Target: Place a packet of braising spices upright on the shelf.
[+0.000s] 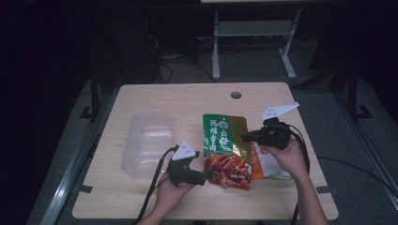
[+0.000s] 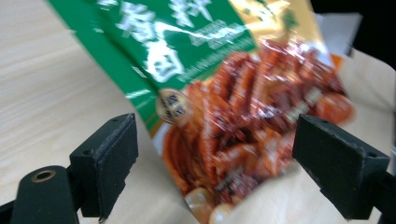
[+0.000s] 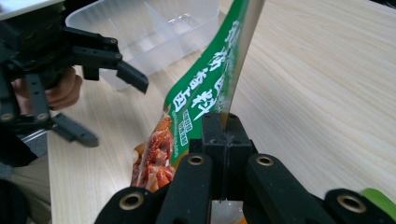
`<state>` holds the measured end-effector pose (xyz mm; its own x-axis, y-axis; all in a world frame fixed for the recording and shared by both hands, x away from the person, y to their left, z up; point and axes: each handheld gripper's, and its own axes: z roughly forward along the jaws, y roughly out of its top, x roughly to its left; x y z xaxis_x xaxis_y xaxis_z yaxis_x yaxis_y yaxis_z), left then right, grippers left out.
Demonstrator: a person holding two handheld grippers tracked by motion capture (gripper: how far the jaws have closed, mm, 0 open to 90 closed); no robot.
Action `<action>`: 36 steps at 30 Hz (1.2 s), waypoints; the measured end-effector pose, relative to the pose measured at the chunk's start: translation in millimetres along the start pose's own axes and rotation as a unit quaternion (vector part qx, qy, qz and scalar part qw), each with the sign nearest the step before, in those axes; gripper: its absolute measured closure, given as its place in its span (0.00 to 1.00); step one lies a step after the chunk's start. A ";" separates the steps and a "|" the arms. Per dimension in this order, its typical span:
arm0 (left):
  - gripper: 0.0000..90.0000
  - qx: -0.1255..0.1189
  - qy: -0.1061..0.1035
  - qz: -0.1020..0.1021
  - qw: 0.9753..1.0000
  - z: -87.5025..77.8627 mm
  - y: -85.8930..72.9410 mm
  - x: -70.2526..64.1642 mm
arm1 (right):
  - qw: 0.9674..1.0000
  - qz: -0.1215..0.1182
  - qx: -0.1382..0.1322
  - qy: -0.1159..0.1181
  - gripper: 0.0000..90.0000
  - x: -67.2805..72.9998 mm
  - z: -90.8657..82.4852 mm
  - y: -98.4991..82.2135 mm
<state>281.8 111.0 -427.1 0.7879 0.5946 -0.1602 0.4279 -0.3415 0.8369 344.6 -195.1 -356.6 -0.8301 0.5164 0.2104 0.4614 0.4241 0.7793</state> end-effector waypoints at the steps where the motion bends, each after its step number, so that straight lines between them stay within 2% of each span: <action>1: 0.15 -0.003 0.006 -0.008 1.000 5.3 1.6 2.2 | 1.000 -0.003 -0.003 0.006 1.00 0.1 -1.8 -1.8; 2: 0.15 -0.003 0.006 -0.008 1.000 5.3 1.6 2.2 | 1.000 -0.003 -0.003 0.006 1.00 0.1 -1.8 -1.8; 3: 0.15 0.003 0.001 -0.022 1.000 11.4 3.4 6.0 | 1.000 -0.006 -0.008 0.014 1.00 1.6 -3.8 -1.8; 4: 0.15 0.003 0.001 -0.022 1.000 11.4 3.4 6.0 | 1.000 -0.006 -0.008 0.014 1.00 1.6 -3.8 -1.8; 5: 0.16 0.006 -0.008 -0.040 0.999 18.0 4.7 9.5 | 1.000 -0.016 -0.013 0.018 1.00 5.1 -6.0 0.2; 6: 0.16 0.006 -0.008 -0.040 0.999 18.0 4.7 9.5 | 1.000 -0.016 -0.013 0.018 1.00 5.1 -6.0 0.2; 7: 0.17 0.012 -0.026 -0.058 0.998 24.1 5.1 13.1 | 0.999 -0.027 -0.015 0.020 1.00 10.1 -8.7 3.2; 8: 0.18 0.012 -0.026 -0.058 0.998 24.1 5.1 13.1 | 0.999 -0.027 -0.015 0.020 1.00 10.1 -8.7 3.2; 9: 0.18 0.023 -0.034 -0.062 0.997 28.4 5.6 15.4 | 0.999 -0.040 -0.021 0.023 1.00 14.8 -11.7 6.2; 10: 0.19 0.023 -0.034 -0.062 0.997 28.4 5.6 15.4 | 0.998 -0.044 -0.022 0.025 1.00 16.4 -13.1 7.5; 11: 0.26 0.024 -0.060 -0.074 0.995 30.9 5.6 18.2 | 0.998 -0.046 -0.025 0.026 1.00 18.2 -14.3 8.4; 12: 0.35 0.024 -0.060 -0.074 0.995 30.9 5.6 18.2 | 0.998 -0.046 -0.025 0.026 1.00 18.2 -14.3 8.4; 13: 0.45 0.017 -0.079 -0.079 0.994 30.5 6.8 20.6 | 0.998 -0.049 -0.025 0.027 1.00 19.9 -15.0 8.8; 16: 0.61 0.012 -0.080 -0.082 0.993 28.4 8.4 20.5 | 0.998 -0.047 -0.025 0.026 1.00 19.3 -13.6 7.6; 17: 0.61 0.010 -0.085 -0.082 0.993 26.5 8.8 21.9 | 0.998 -0.045 -0.025 0.027 1.00 17.5 -13.0 6.4; 19: 0.76 0.009 -0.102 -0.090 0.991 24.5 9.0 23.4 | 0.998 -0.033 -0.025 0.037 1.00 13.6 -11.8 3.5; 21: 0.88 0.011 -0.101 -0.088 0.991 22.3 8.7 22.5 | 0.999 -0.033 -0.020 0.037 1.00 13.5 -9.5 3.4; 22: 0.90 0.011 -0.101 -0.088 0.991 22.3 8.7 22.5 | 0.999 -0.033 -0.020 0.037 1.00 13.5 -9.5 3.4; 23: 0.92 0.010 -0.096 -0.082 0.992 20.2 8.4 21.5 | 0.999 -0.037 -0.018 0.034 1.00 14.2 -7.6 4.2; 26: 0.94 0.005 -0.092 -0.081 0.992 18.6 7.6 20.7 | 0.998 -0.031 -0.020 0.041 1.00 14.0 -6.6 3.4; 27: 0.95 0.004 -0.092 -0.073 0.993 17.6 7.2 21.1 | 0.998 -0.026 -0.021 0.046 0.98 12.4 -6.5 1.6; 29: 0.95 -0.004 -0.092 -0.080 0.992 16.1 6.9 18.4 | 0.998 -0.025 -0.024 0.047 0.98 11.6 -5.9 0.0; 30: 0.95 -0.006 -0.093 -0.079 0.992 15.8 7.1 17.5 | 0.998 -0.019 -0.027 0.055 0.97 10.0 -3.7 -2.3; 34: 0.96 -0.009 -0.088 -0.066 0.994 14.4 9.2 14.7 | 0.998 -0.012 -0.019 0.067 0.96 6.3 5.5 -5.3; 36: 0.96 -0.011 -0.088 -0.067 0.994 12.6 9.7 13.2 | 0.997 -0.007 -0.013 0.075 0.95 6.1 10.0 -5.3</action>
<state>301.9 106.4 -427.7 0.7908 0.4970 -0.3573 0.5250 -0.2507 0.8133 340.2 -186.7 -365.3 -0.8751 0.3918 0.2841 0.4425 0.4101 0.7975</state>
